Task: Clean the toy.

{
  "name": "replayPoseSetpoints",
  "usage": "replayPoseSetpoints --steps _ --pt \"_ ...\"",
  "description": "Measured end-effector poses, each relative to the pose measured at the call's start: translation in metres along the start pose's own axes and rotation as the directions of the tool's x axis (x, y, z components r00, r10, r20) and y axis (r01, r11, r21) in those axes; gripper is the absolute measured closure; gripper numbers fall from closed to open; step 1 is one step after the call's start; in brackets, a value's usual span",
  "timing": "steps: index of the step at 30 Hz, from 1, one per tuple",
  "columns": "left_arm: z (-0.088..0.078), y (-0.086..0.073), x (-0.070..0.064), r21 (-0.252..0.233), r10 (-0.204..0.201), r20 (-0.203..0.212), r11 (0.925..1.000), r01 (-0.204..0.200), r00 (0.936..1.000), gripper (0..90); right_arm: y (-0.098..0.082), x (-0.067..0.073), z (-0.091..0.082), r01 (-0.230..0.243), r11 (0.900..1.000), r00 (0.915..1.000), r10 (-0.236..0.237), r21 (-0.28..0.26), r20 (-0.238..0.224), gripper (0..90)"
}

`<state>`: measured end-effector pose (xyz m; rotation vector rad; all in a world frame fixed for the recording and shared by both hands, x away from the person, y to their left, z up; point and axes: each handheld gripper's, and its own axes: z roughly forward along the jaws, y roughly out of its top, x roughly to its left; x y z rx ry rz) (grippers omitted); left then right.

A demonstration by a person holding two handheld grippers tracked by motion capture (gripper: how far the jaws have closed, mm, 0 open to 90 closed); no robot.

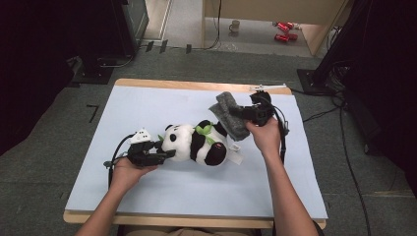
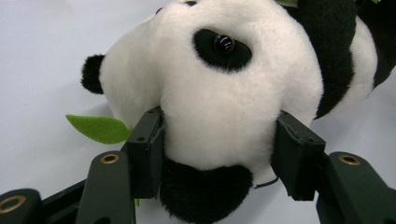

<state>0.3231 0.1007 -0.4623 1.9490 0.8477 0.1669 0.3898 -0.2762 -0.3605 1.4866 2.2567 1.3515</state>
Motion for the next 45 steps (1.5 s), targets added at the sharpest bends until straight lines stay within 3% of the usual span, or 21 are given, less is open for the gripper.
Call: replayPoseSetpoints --steps 3,5,7,15,20,25,28,33,36,41,45 --pt "0.000 -0.001 0.000 0.000 0.003 -0.002 1.0000 -0.003 1.0000 42.0 -0.003 0.007 0.017 0.016 0.999 0.9998 -0.015 0.045 -0.015 78.0" --pt "0.000 0.000 0.000 -0.001 0.002 -0.001 1.0000 -0.002 1.0000 42.0 -0.008 0.006 0.029 0.018 0.996 0.9998 -0.017 0.089 -0.004 77.7" --pt "0.000 0.000 0.000 -0.003 -0.001 0.002 1.0000 0.001 1.0000 42.0 -0.013 0.000 0.034 0.000 0.996 1.0000 0.000 0.090 -0.004 77.4" --pt "0.002 0.004 0.002 -0.001 -0.024 0.008 0.9997 0.024 0.9997 42.1 -0.030 -0.024 0.028 -0.077 0.995 0.9967 0.075 0.062 0.031 77.3" --pt "0.002 0.006 0.005 0.003 -0.034 0.020 0.9994 0.034 0.9992 42.1 -0.039 -0.034 0.026 -0.109 0.991 0.9918 0.103 0.076 0.076 77.4" --pt "0.003 0.007 0.008 0.006 -0.042 0.032 0.9991 0.042 0.9986 42.0 -0.048 -0.035 0.030 -0.127 0.989 0.9889 0.121 0.072 0.087 77.8" --pt "0.003 0.008 0.008 0.008 -0.040 0.032 0.9992 0.040 0.9987 42.0 -0.051 -0.033 0.032 -0.113 0.991 0.9895 0.105 0.076 0.100 77.8" --pt "0.003 0.008 0.008 0.016 -0.042 0.035 0.9990 0.042 0.9985 41.9 -0.063 -0.039 0.040 -0.143 0.980 0.9863 0.130 0.140 0.102 77.7" --pt "0.003 0.009 0.009 0.021 -0.036 0.036 0.9992 0.035 0.9987 41.8 -0.068 -0.034 0.049 -0.128 0.970 0.9870 0.104 0.207 0.122 77.7" --pt "0.003 0.009 0.010 0.028 -0.038 0.048 0.9989 0.037 0.9981 41.6 -0.068 -0.039 0.036 -0.136 0.974 0.9838 0.111 0.179 0.141 77.7" --pt "0.003 0.010 0.012 0.033 -0.042 0.054 0.9987 0.040 0.9976 41.5 -0.064 -0.044 0.014 -0.146 0.983 0.9809 0.130 0.107 0.145 77.7"
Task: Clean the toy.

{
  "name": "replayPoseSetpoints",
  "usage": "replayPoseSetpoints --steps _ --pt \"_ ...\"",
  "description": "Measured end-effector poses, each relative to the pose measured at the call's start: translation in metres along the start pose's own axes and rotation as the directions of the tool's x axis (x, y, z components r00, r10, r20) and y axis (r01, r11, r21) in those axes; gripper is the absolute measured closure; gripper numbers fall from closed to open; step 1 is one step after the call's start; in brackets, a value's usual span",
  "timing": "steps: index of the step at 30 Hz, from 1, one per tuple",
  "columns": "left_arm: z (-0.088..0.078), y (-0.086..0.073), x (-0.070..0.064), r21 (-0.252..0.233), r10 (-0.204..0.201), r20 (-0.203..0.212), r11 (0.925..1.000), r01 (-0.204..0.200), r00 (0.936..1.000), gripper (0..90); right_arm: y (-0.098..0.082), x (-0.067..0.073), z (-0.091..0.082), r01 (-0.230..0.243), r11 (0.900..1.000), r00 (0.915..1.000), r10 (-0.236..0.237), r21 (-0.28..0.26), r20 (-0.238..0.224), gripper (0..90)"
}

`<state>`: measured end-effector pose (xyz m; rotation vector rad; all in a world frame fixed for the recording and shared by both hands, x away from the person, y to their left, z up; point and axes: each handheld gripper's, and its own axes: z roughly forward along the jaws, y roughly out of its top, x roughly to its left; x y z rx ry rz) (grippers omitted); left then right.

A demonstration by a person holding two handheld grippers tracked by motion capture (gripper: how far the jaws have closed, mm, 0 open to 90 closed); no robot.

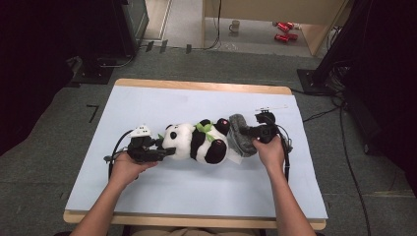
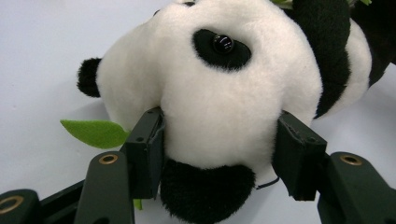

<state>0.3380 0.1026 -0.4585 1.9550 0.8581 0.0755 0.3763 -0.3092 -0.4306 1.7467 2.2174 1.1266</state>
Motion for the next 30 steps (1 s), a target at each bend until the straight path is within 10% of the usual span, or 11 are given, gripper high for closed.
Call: replayPoseSetpoints --steps 14,24,30 --pt "0.001 -0.002 -0.002 -0.015 -0.004 -0.015 0.9999 0.004 0.9999 41.0 0.022 0.041 -0.039 0.084 0.981 0.9844 -0.108 -0.173 -0.138 77.4" --pt "0.001 -0.004 -0.004 -0.022 -0.001 -0.023 0.9998 0.001 0.9997 40.9 0.017 0.071 0.007 0.226 0.972 0.9461 -0.233 -0.057 -0.225 76.9" --pt "0.001 -0.004 -0.005 -0.019 0.008 -0.027 0.9998 -0.009 0.9996 40.9 0.012 0.071 0.017 0.245 0.969 0.9372 -0.247 -0.040 -0.246 76.9"
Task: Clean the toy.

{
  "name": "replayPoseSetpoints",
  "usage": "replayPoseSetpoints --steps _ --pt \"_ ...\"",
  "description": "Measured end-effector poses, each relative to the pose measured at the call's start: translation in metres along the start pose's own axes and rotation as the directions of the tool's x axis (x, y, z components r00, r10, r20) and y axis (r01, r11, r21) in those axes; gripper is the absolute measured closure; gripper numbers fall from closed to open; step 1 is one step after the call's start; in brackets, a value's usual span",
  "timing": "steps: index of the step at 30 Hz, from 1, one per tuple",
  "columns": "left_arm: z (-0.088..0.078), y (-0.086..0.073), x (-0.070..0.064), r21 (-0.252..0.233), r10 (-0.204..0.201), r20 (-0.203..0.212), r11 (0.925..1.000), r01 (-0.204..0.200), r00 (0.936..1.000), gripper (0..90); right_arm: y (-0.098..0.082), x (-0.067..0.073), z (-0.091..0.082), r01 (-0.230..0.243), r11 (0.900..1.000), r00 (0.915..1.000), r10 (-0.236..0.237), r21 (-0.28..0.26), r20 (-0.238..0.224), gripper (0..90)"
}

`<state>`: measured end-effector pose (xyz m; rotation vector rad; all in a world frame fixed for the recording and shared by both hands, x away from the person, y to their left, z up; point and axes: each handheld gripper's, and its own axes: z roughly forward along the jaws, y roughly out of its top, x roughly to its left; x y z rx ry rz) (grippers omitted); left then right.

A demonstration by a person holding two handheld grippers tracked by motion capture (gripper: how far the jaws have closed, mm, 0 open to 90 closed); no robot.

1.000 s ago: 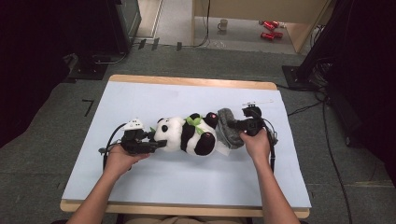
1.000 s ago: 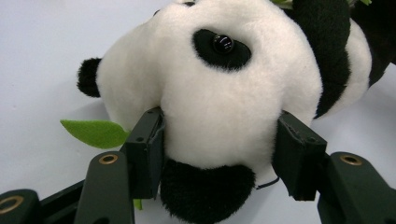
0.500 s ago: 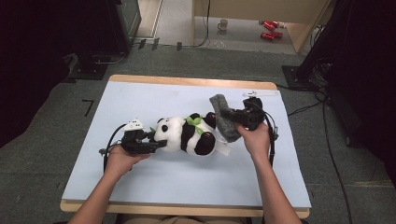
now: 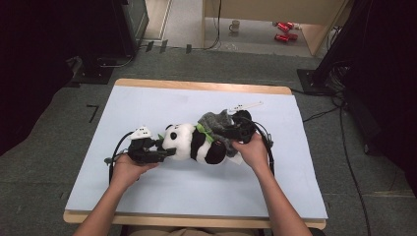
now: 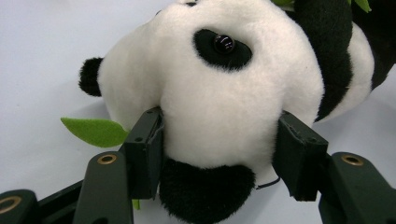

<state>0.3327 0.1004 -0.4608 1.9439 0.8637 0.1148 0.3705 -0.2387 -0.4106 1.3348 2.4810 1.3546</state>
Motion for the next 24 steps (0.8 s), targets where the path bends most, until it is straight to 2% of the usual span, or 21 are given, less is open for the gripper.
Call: replayPoseSetpoints --steps 6,12,24 --pt "0.000 0.001 -0.002 0.014 0.003 -0.010 0.9999 -0.003 0.9999 40.9 -0.008 -0.010 0.000 -0.022 1.000 0.9986 0.021 -0.009 -0.049 77.7" --pt "0.001 0.002 0.000 0.014 -0.008 -0.005 0.9999 0.008 1.0000 41.1 -0.013 -0.014 -0.004 -0.022 1.000 0.9990 0.023 0.021 -0.039 78.5" --pt "0.001 0.007 0.006 0.024 -0.033 0.019 0.9992 0.032 0.9993 41.0 -0.028 -0.026 -0.013 -0.080 0.995 0.9960 0.082 0.052 -0.035 78.7"
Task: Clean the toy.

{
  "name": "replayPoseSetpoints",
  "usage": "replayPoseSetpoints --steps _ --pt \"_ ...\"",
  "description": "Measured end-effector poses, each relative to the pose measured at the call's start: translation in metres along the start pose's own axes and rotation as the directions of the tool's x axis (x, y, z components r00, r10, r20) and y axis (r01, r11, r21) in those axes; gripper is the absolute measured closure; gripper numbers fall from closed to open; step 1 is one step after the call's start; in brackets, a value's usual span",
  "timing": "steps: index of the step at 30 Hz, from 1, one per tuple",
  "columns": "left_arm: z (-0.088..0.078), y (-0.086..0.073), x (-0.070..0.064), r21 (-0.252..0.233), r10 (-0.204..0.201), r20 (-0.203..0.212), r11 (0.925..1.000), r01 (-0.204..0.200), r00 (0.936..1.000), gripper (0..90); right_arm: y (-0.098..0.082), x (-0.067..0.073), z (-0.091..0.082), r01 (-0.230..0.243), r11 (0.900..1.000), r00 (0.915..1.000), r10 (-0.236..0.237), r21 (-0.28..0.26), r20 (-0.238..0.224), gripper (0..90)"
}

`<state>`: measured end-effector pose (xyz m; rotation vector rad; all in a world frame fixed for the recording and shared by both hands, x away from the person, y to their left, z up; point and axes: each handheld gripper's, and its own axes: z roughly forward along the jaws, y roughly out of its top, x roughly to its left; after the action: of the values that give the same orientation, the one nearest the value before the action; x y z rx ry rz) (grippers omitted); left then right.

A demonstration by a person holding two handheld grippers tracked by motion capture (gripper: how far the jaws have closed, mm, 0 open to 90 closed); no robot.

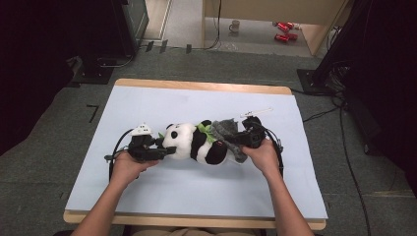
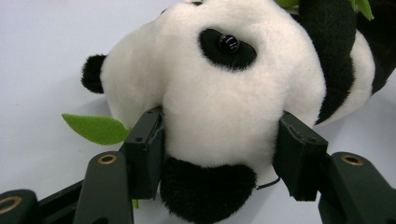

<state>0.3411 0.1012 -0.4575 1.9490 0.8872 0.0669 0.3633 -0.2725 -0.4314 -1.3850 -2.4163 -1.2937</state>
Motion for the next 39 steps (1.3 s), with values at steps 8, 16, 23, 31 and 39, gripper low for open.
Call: replayPoseSetpoints --steps 8,16,23,31,39 --pt "0.001 0.003 0.006 -0.002 -0.033 0.026 0.9994 0.033 0.9991 40.9 -0.012 -0.008 -0.005 -0.045 0.998 0.9984 0.044 0.041 0.034 78.6" --pt "0.002 0.008 0.012 -0.002 -0.058 0.047 0.9983 0.058 0.9972 40.9 -0.023 -0.012 -0.006 -0.071 0.992 0.9921 0.059 0.108 0.110 78.7" --pt "0.003 0.007 0.012 -0.005 -0.063 0.051 0.9980 0.063 0.9967 40.9 -0.015 -0.008 -0.031 -0.061 0.998 0.9897 0.059 0.010 0.131 78.8" --pt "0.002 0.001 0.004 -0.011 -0.034 0.020 0.9994 0.034 0.9992 40.8 0.006 0.007 -0.052 -0.012 0.992 0.9972 0.022 -0.126 0.072 78.8" --pt "-0.001 -0.009 -0.001 -0.014 0.003 -0.001 0.9999 -0.004 1.0000 39.7 0.029 0.022 -0.029 0.053 0.990 0.9982 -0.048 -0.132 0.036 78.7"
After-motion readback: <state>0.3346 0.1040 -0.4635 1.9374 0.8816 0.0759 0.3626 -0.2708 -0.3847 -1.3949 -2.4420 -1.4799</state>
